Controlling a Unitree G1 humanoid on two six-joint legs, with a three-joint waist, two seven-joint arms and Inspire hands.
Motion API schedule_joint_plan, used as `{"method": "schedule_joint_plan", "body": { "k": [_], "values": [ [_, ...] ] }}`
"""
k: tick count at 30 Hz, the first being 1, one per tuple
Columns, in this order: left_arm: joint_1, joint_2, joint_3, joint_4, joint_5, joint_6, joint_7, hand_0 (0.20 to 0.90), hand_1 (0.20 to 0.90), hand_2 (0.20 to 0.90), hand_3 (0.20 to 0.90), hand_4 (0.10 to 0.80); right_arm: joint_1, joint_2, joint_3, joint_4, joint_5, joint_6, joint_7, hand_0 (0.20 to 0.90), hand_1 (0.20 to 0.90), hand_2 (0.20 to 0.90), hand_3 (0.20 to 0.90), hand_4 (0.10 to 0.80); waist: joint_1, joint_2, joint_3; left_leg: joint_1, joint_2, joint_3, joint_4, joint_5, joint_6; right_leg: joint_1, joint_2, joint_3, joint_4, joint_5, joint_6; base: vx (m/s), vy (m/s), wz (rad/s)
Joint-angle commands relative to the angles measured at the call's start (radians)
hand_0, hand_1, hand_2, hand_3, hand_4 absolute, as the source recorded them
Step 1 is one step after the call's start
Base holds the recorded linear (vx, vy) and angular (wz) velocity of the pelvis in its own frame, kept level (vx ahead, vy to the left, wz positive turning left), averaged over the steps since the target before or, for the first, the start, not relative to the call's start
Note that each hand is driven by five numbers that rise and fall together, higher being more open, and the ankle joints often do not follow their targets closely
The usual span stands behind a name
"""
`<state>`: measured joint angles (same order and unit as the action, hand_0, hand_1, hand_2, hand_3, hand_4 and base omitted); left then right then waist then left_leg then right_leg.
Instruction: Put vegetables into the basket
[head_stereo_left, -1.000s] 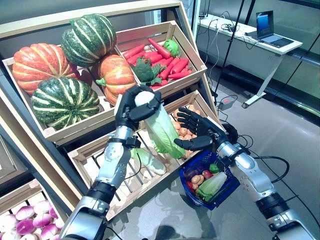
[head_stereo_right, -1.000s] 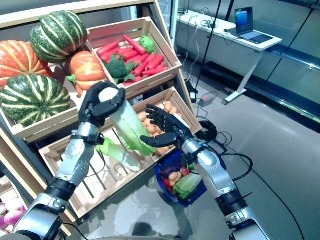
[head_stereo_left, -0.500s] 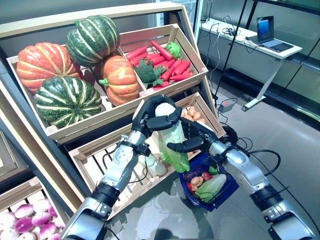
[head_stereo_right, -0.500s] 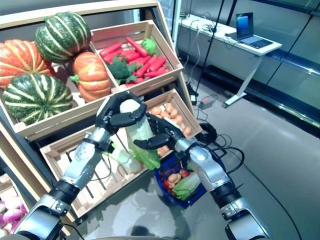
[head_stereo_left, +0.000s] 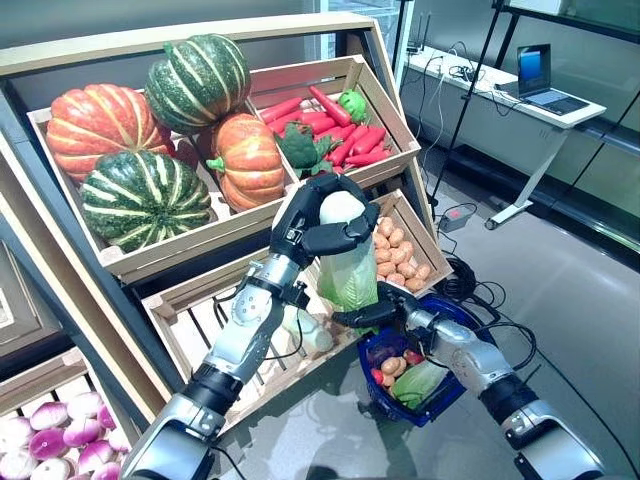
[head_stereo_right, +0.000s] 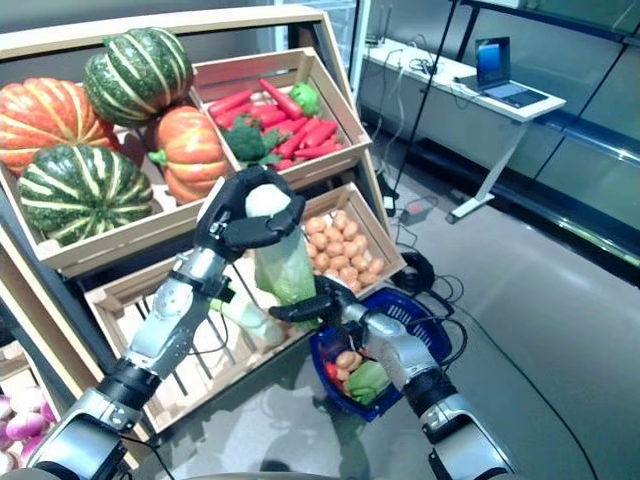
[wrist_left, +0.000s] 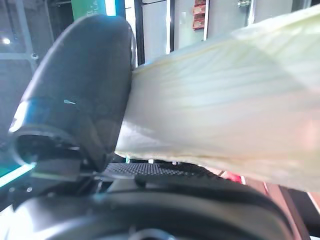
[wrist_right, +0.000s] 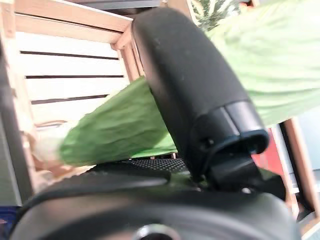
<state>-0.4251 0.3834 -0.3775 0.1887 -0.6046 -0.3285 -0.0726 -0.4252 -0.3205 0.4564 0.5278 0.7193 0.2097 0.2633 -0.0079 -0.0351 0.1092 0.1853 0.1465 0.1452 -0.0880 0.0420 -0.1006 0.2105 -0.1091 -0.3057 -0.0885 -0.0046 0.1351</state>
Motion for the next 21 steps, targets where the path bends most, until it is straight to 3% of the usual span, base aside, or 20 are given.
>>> {"method": "schedule_joint_plan", "body": {
  "k": [1, 3, 4, 5, 21],
  "values": [
    [-0.230, -0.085, 0.010, -0.106, -0.116, -0.069, -0.010, 0.300, 0.300, 0.300, 0.300, 0.400, -0.105, 0.074, 0.010, -0.017, 0.166, -0.150, 0.037, 0.900, 0.900, 0.900, 0.900, 0.800, 0.026, -0.001, -0.075, -0.025, -0.015, -0.016, 0.001, -0.033, 0.002, -0.004, -0.055, 0.006, 0.001, 0.031, -0.022, 0.000, 0.000, 0.00],
    [-0.220, -0.095, 0.003, -0.106, -0.120, -0.053, -0.014, 0.300, 0.300, 0.300, 0.300, 0.400, -0.111, 0.093, -0.001, -0.056, 0.201, -0.219, 0.028, 0.900, 0.900, 0.900, 0.900, 0.800, 0.027, 0.001, -0.076, -0.026, -0.016, -0.017, 0.001, -0.033, 0.004, -0.006, -0.054, 0.008, 0.001, 0.033, -0.021, 0.000, 0.000, 0.00],
    [-0.217, -0.096, 0.002, -0.107, -0.119, -0.049, -0.015, 0.300, 0.300, 0.300, 0.300, 0.400, -0.110, 0.095, -0.004, -0.064, 0.207, -0.237, 0.024, 0.811, 0.811, 0.811, 0.811, 0.740, 0.027, 0.002, -0.076, -0.026, -0.016, -0.017, 0.001, -0.033, 0.004, -0.006, -0.054, 0.008, 0.001, 0.033, -0.021, 0.000, 0.000, 0.00],
    [-0.208, -0.102, -0.005, -0.100, -0.126, -0.036, -0.016, 0.300, 0.300, 0.300, 0.300, 0.400, -0.117, 0.109, -0.024, -0.093, 0.213, -0.278, 0.007, 0.300, 0.300, 0.300, 0.300, 0.400, 0.026, 0.005, -0.077, -0.026, -0.015, -0.016, 0.001, -0.033, 0.005, -0.008, -0.054, 0.010, 0.001, 0.034, -0.021, 0.000, 0.000, 0.00],
    [-0.144, -0.123, -0.019, -0.013, -0.106, -0.001, -0.032, 0.300, 0.300, 0.300, 0.300, 0.400, -0.158, 0.065, -0.116, -0.186, 0.132, -0.383, -0.072, 0.300, 0.300, 0.300, 0.300, 0.400, 0.025, 0.002, -0.079, -0.026, -0.010, -0.013, 0.001, -0.035, 0.011, -0.018, -0.051, 0.025, 0.001, 0.036, -0.020, 0.000, 0.000, 0.00]
  ]
}}
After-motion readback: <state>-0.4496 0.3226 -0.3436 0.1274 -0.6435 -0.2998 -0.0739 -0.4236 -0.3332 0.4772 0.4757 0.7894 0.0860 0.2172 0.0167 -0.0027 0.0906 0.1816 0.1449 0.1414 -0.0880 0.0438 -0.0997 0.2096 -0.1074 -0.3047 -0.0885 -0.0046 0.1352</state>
